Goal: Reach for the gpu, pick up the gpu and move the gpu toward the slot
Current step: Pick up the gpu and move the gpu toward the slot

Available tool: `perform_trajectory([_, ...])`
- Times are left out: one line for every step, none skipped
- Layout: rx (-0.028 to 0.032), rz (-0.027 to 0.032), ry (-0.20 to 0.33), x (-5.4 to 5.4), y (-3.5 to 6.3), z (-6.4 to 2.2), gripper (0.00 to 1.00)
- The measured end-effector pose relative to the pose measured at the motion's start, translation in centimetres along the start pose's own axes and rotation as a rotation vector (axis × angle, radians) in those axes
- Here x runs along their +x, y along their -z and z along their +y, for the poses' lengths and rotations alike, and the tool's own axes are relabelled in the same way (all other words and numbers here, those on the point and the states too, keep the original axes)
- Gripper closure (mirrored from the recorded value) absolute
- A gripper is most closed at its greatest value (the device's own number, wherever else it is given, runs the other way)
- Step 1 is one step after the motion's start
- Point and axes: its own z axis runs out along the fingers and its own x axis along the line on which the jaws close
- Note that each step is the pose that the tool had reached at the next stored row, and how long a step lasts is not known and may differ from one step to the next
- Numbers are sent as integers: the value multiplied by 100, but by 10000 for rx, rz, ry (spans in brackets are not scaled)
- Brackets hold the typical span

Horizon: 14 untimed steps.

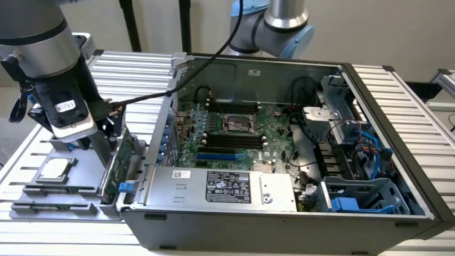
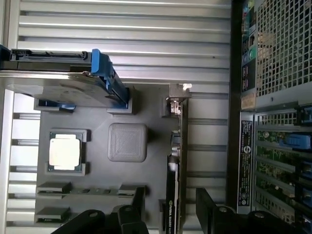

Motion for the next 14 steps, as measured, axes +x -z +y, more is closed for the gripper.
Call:
perform_trajectory([1,-4,-8,1,-18,3,46])
perform_trajectory([2,-11,-21,2,-37,4,46])
perform_trajectory([3,-22,-37,2,-53,4,46])
perform_trajectory([4,-38,-57,3,-68,4,46])
perform_trajectory([8,-54,-81,3,-81,4,46])
perform_trajectory([9,-73,-109,3,-95,3,46])
perform_trajectory([12,-89,-136,4,-109,3,46])
perform_trajectory([16,-106,-158,4,-122,2,46])
perform_trajectory([20,-123,-180,4,-136,2,46])
perform_trajectory([27,-135,-196,4,-150,1,46])
perform_trajectory([40,-145,-209,5,-165,1,46])
perform_trajectory([59,-150,-215,5,-179,0,46])
perform_trajectory([79,-155,-220,5,-194,-1,46])
perform_trajectory([97,-158,-223,6,-210,-1,46])
